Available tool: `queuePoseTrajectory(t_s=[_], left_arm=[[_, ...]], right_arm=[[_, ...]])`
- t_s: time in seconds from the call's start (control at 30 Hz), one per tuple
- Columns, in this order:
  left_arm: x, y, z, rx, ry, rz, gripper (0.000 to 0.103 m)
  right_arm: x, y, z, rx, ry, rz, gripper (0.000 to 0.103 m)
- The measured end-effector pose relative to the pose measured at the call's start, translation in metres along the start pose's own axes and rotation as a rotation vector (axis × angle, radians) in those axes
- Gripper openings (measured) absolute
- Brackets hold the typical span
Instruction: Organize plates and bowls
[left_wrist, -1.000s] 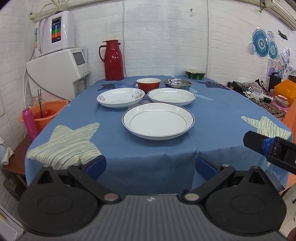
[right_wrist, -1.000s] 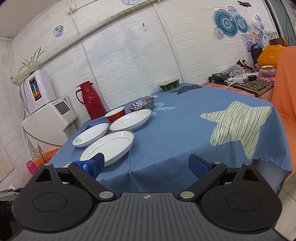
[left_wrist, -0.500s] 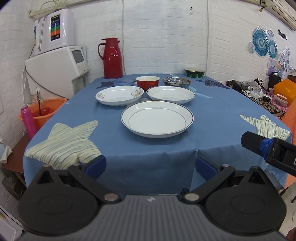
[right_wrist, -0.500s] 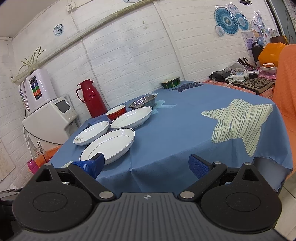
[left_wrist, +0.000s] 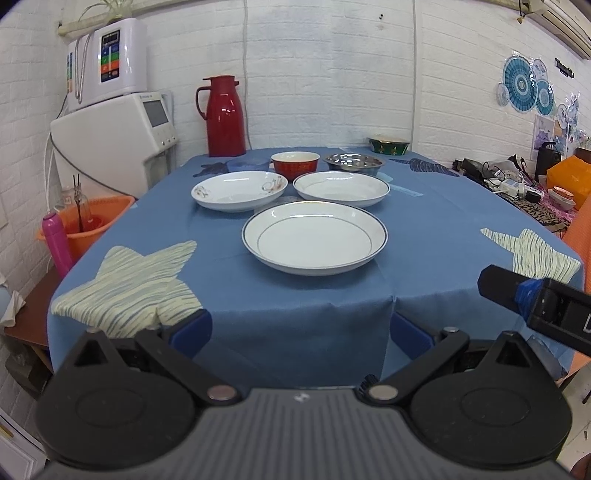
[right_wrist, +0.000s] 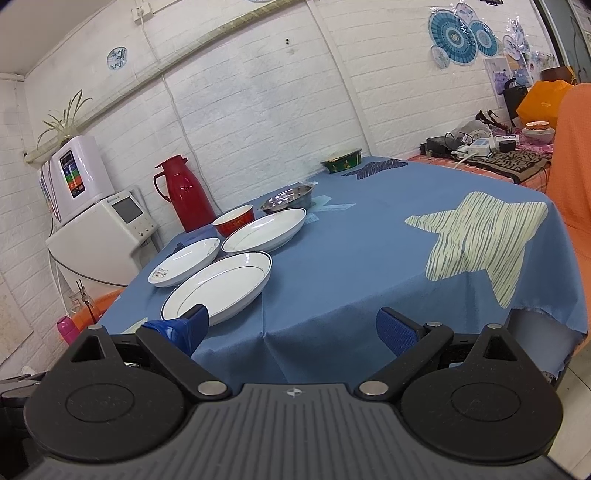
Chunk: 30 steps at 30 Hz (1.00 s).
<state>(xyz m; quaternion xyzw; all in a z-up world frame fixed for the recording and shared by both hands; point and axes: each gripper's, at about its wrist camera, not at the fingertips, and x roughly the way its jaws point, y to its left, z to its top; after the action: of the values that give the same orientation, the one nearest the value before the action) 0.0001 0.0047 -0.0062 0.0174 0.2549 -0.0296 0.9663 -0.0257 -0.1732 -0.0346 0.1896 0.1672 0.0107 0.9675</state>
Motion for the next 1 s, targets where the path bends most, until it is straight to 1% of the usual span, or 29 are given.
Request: queuePoseTrajectory(t_s=[0.73, 0.9, 1.0], left_arm=[[0.004, 0.003, -0.002, -0.001, 0.010, 0.003, 0.102], [0.016, 0.005, -0.004, 0.012, 0.024, 0.010, 0.102], [0.030, 0.010, -0.004, 0.015, 0.041, 0.015, 0.102]], right_arm=[[0.003, 0.001, -0.003, 0.001, 0.013, -0.002, 0.085], [0.012, 0.001, -0.008, -0.010, 0.040, -0.013, 0.085], [0.017, -0.002, -0.010, -0.017, 0.054, -0.045, 0.085]])
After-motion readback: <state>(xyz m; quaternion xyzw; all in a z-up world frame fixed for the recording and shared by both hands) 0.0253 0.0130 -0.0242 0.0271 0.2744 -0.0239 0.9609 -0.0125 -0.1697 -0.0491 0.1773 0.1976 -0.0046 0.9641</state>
